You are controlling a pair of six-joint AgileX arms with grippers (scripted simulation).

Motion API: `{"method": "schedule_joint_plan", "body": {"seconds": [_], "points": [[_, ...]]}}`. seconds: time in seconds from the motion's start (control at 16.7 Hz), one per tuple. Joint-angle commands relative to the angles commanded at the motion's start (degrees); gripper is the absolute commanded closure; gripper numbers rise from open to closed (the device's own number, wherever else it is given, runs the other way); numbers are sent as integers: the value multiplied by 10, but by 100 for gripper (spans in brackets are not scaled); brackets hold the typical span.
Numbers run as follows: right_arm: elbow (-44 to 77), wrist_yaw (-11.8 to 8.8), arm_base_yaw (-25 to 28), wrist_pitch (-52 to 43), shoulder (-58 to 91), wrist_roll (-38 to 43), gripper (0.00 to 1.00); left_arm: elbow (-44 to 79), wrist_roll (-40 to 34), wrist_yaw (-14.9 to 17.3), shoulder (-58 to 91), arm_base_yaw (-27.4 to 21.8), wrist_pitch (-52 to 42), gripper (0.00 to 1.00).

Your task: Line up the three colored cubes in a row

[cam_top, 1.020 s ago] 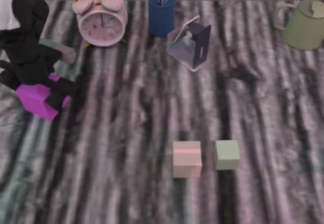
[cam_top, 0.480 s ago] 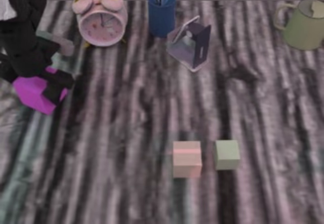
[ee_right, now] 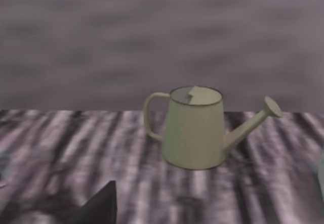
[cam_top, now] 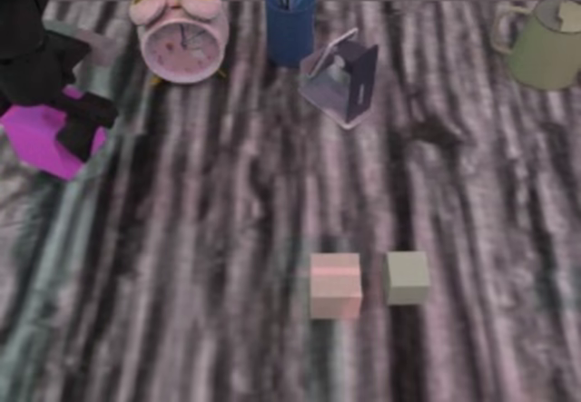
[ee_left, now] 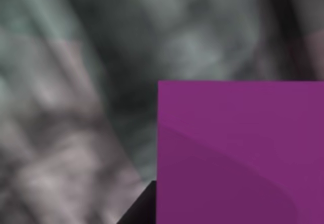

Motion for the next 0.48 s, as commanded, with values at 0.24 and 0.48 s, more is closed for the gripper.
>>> {"method": "schedule_joint_plan", "body": {"seconds": [0.24, 0.48], "points": [[0, 0, 0, 0, 0, 0, 0, -7, -18, 0, -4, -16, 3, 100], [0, 0, 0, 0, 0, 0, 0, -39, -123, 0, -32, -75, 7, 100]]}}
